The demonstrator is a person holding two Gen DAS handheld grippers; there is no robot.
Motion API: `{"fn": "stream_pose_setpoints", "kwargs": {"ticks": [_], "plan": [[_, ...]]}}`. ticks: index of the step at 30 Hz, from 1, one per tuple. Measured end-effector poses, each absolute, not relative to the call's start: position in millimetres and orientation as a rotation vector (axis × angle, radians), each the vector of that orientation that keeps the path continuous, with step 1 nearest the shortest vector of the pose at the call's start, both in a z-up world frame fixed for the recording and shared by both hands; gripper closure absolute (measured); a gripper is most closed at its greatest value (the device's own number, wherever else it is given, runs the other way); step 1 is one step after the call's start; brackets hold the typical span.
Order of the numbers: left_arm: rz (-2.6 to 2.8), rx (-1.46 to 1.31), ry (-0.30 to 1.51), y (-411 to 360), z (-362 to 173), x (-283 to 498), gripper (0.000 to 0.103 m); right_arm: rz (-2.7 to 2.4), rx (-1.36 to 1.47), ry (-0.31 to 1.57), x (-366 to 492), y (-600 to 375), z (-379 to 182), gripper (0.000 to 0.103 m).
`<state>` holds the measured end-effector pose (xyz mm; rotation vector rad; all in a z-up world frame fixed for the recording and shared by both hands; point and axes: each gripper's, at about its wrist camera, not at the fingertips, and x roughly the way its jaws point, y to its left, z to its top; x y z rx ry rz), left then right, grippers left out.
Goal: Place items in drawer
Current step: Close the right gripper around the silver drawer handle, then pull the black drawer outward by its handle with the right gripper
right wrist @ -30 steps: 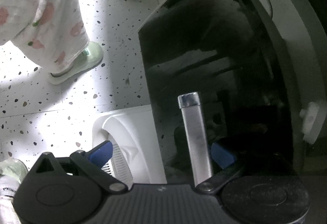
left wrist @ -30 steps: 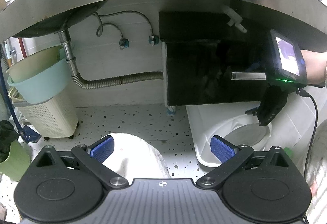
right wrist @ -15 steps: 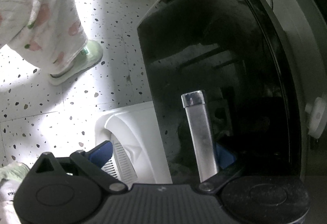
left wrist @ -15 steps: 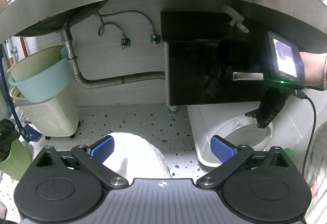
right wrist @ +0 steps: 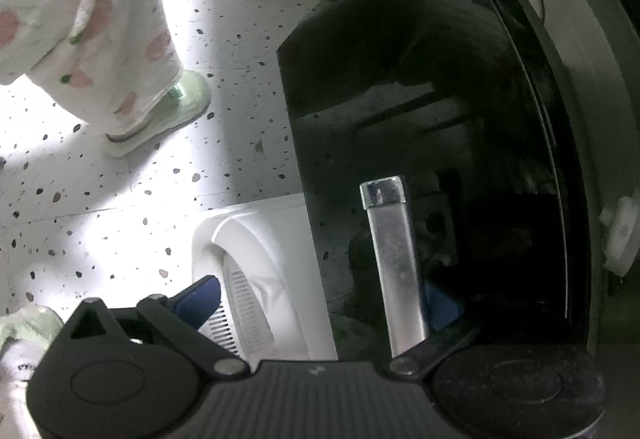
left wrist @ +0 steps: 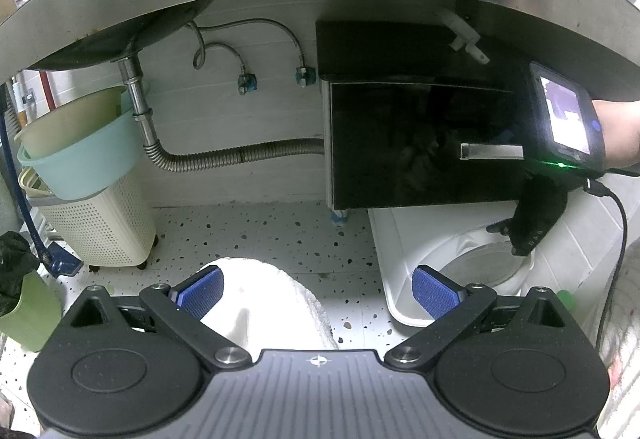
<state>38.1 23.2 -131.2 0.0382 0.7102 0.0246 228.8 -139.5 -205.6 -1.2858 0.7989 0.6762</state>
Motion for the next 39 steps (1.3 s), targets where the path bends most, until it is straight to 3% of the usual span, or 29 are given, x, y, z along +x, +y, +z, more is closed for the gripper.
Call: {"fn": "stream_pose_setpoints", "kwargs": {"ticks": [20,31,39], "plan": [[0.024,0.028,0.712,24.1,-131.6,38.7,0.001,0.760,-1.293,0.788,184.6,-146.6,-198.6,0.000],[0.023,0.027,0.712,23.9,-132.1,39.7,0.001,0.769,-1.100,0.771,155.0,-153.2,-189.3,0.000],[0.019,0.022,0.707,24.1,-132.1,38.7,0.001,0.653,-0.770,0.743,143.6,-167.7,-159.3,0.000]]}}
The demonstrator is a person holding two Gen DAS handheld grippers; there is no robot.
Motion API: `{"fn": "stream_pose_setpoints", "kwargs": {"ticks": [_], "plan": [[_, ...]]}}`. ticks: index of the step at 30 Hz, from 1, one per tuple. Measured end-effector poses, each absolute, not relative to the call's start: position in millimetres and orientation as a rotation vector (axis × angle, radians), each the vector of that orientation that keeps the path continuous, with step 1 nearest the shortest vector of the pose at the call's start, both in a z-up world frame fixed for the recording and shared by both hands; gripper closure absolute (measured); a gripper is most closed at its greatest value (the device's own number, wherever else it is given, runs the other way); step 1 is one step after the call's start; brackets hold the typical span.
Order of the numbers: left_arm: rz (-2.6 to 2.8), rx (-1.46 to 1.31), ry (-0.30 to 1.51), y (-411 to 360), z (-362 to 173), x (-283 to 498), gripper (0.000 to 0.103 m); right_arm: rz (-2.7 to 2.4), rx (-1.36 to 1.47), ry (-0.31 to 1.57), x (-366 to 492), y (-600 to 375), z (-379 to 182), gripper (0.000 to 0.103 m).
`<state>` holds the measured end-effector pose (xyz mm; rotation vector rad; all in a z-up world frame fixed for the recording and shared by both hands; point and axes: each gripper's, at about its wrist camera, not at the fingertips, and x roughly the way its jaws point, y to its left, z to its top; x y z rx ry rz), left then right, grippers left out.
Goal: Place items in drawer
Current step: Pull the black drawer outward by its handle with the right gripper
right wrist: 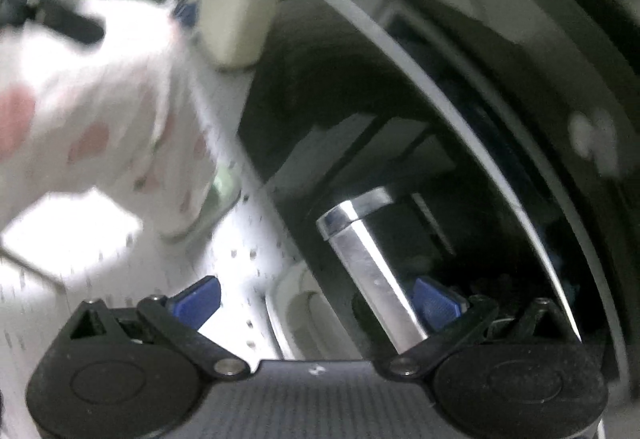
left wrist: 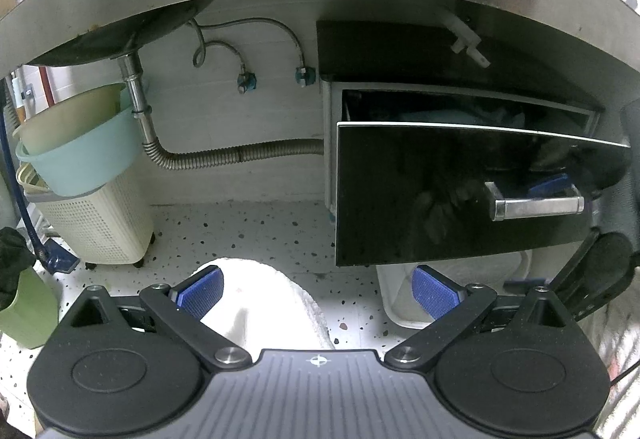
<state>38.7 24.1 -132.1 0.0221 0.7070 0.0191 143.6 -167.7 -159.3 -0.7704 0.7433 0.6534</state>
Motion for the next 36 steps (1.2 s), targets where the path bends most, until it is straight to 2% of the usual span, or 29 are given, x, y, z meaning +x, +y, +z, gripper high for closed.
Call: {"fn": "stream_pose_setpoints", "kwargs": {"ticks": [8,11,16,20,22,25,33,36], "plan": [[0.015,0.017,0.705,24.7,-131.9,38.7,0.001,0.326,-0.175,0.682,143.9,-210.4,-123.2,0.000],[0.015,0.022,0.703,24.5,-131.5,38.6,0.001,0.222,-0.067,0.682,149.5,-218.5,-124.4,0.000],[0.021,0.000,0.711,27.6,-132.4,40.6,0.001,0.158,-0.011,0.682,156.5,-220.1,-127.6,0.000],[0.020,0.002,0.711,25.9,-132.7,39.9,0.001,0.151,-0.040,0.687,157.2,-213.8,-131.8,0.003],[0.020,0.008,0.709,25.3,-132.3,39.2,0.001,0.130,-0.043,0.695,159.0,-211.3,-134.1,0.007],[0.023,0.006,0.709,25.8,-132.2,38.7,0.001,0.099,-0.030,0.724,167.5,-208.5,-138.9,0.007],[0.020,0.003,0.712,26.3,-132.5,39.4,0.001,0.079,-0.026,0.754,179.4,-202.8,-142.1,0.005],[0.020,0.004,0.711,26.3,-132.3,38.9,0.001,0.064,-0.013,0.769,184.5,-202.7,-146.9,0.000]]}}
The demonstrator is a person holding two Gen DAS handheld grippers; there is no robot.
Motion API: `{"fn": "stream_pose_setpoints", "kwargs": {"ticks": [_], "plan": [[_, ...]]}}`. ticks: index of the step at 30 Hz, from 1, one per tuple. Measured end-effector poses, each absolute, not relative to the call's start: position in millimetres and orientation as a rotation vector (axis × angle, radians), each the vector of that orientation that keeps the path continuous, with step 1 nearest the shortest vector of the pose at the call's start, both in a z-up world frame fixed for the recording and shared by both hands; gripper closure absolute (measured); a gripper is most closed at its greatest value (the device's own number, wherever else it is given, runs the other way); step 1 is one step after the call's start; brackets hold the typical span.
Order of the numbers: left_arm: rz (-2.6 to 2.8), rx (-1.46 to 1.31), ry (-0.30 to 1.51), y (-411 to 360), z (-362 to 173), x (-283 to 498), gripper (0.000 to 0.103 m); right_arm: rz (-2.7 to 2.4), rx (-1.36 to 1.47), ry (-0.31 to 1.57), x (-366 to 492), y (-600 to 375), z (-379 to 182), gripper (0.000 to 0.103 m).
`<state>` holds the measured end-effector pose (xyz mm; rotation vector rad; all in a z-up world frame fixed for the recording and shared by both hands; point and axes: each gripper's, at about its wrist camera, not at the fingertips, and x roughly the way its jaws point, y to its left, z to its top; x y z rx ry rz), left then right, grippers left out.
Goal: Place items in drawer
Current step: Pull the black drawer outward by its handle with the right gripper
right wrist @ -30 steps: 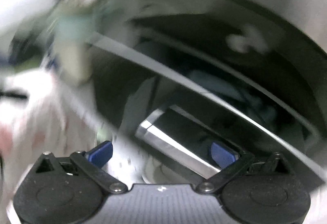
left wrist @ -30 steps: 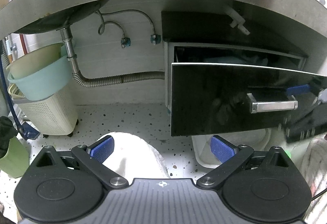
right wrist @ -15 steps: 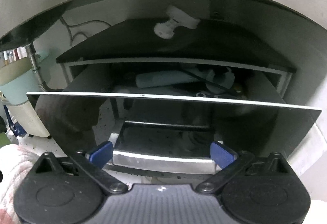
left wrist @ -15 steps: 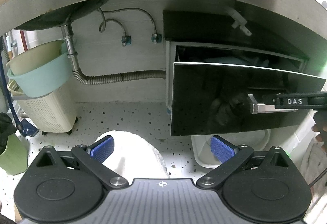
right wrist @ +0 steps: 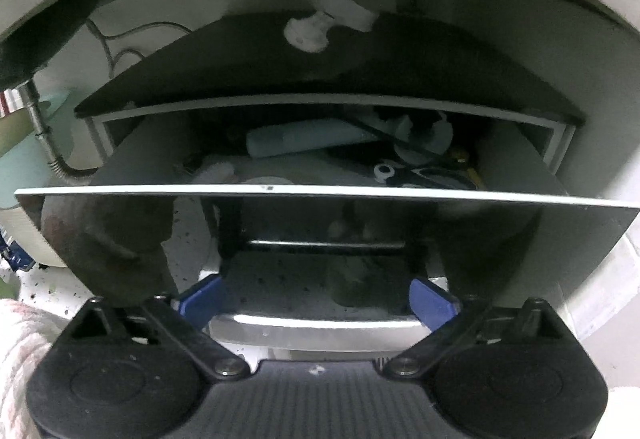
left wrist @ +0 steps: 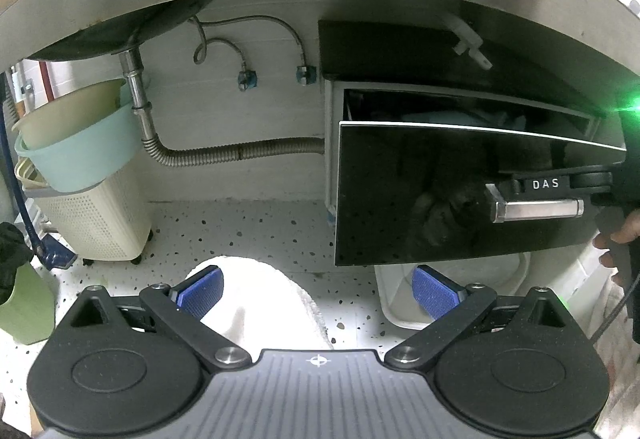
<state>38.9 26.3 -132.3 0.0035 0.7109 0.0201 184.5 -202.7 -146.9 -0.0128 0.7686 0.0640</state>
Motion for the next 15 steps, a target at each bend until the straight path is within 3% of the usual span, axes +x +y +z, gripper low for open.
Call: {"fn": "stream_pose_setpoints", "kwargs": {"ticks": [15], "plan": [[0.021,-0.001,0.713,28.2,-132.1,39.9,0.001,0.028,-0.024,0.749,184.9,-199.7,-157.4,0.000]]}}
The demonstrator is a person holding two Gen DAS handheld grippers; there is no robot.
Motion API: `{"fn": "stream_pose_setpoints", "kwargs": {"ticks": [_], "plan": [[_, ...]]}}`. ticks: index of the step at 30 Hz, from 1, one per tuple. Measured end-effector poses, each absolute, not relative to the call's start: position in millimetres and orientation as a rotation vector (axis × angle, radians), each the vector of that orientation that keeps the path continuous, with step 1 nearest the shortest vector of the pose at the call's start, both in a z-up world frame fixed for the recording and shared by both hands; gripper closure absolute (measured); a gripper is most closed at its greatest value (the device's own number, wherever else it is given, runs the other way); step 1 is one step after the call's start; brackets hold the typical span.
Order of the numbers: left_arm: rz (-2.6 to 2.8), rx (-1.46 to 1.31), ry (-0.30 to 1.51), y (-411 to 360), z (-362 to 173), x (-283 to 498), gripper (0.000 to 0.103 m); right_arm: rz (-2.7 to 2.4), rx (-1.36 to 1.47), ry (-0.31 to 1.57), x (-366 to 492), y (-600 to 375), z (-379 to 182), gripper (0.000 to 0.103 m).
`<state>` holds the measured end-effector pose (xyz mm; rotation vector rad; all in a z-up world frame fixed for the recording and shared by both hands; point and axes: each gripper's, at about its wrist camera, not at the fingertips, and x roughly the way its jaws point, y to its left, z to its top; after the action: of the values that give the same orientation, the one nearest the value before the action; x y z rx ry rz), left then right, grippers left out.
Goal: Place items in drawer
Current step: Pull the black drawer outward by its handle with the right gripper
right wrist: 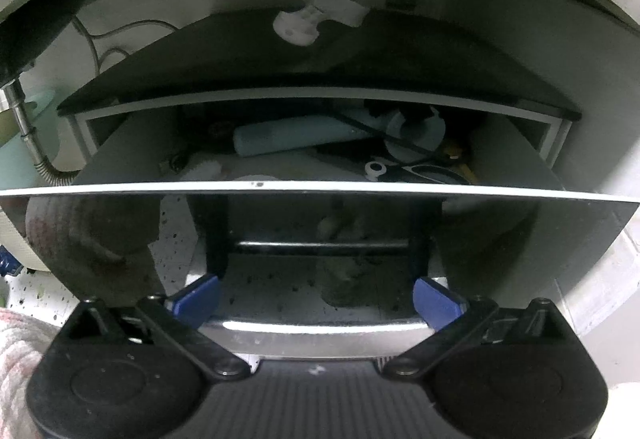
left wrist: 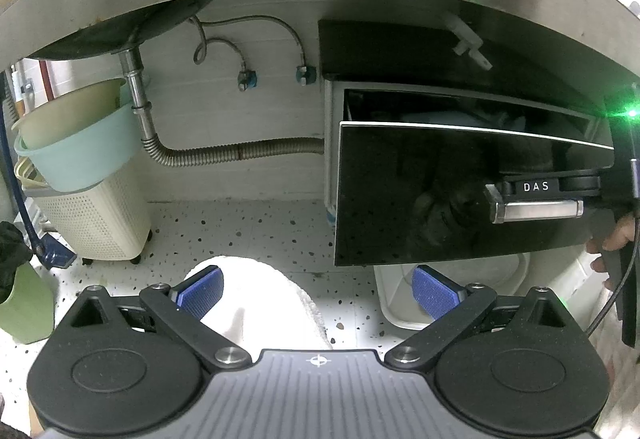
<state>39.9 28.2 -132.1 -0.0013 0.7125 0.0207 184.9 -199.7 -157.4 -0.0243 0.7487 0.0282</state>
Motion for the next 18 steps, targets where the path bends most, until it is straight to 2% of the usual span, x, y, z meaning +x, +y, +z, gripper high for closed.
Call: {"fn": "stream_pose_setpoints", "kwargs": {"ticks": [18], "plan": [[0.017,-0.002,0.713,26.9,-132.6,41.6,0.001,0.029,-0.023,0.731,171.3,-200.7,-158.9,0.000]]}}
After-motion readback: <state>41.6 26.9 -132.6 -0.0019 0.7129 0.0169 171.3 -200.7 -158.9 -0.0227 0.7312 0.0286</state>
